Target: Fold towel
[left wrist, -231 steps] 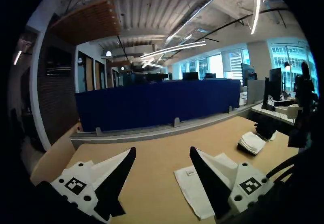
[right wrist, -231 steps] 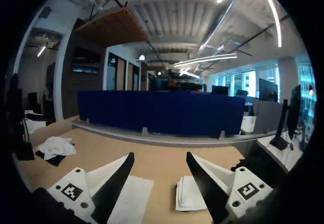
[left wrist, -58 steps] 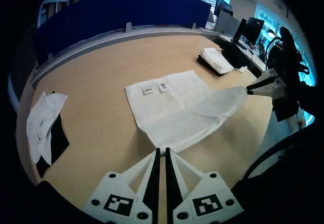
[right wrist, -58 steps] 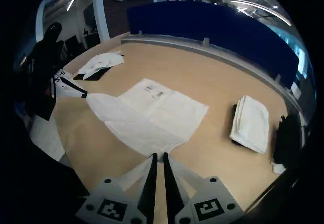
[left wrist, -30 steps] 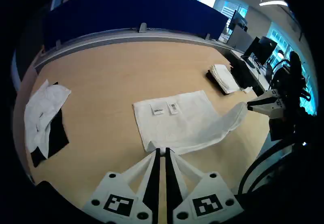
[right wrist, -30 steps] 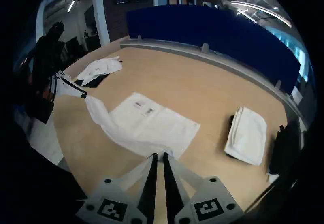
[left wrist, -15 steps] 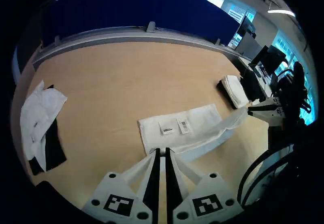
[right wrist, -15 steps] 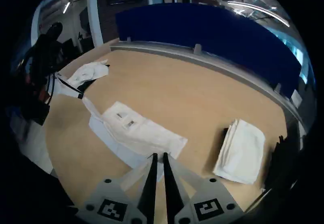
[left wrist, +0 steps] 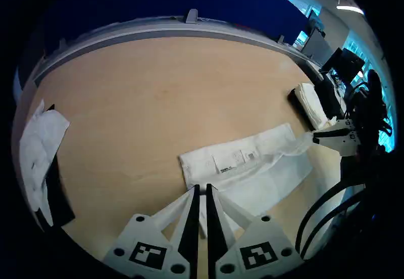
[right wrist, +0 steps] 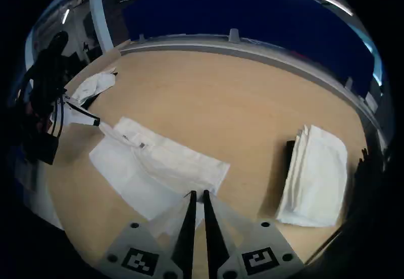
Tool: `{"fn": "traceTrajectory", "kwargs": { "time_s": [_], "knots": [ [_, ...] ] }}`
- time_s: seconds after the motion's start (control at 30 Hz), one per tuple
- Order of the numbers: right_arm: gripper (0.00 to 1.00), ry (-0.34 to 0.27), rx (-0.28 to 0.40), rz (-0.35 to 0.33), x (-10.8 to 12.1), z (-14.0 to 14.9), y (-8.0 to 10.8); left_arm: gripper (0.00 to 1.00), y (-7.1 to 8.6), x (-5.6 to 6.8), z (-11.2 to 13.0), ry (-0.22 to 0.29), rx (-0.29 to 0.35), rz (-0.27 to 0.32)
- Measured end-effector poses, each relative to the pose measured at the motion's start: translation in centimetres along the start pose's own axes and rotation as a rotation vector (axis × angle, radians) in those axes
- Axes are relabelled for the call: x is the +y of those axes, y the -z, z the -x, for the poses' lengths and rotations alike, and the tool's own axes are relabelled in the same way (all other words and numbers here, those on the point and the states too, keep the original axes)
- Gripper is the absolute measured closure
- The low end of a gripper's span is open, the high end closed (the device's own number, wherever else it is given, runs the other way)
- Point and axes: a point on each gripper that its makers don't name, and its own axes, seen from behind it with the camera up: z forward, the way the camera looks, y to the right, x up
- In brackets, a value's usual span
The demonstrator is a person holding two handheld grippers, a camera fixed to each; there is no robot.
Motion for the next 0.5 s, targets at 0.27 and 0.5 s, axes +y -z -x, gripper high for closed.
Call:
{"fn": "traceTrajectory", "kwargs": {
  "time_s": [0.27,0.5],
  "knots": [
    [0.90,-0.011,-0.008,0.006,0.3,0.1,-0.8,0.92,-1.1,-0.4,0.5,0.003,-0.019,-0.002],
    [0.89,-0.021,-0.015,0.024,0.6,0.1,-1.5,0.88,-1.7,-0.9,0.4,-0.014,-0.020,-0.023]
  ]
}}
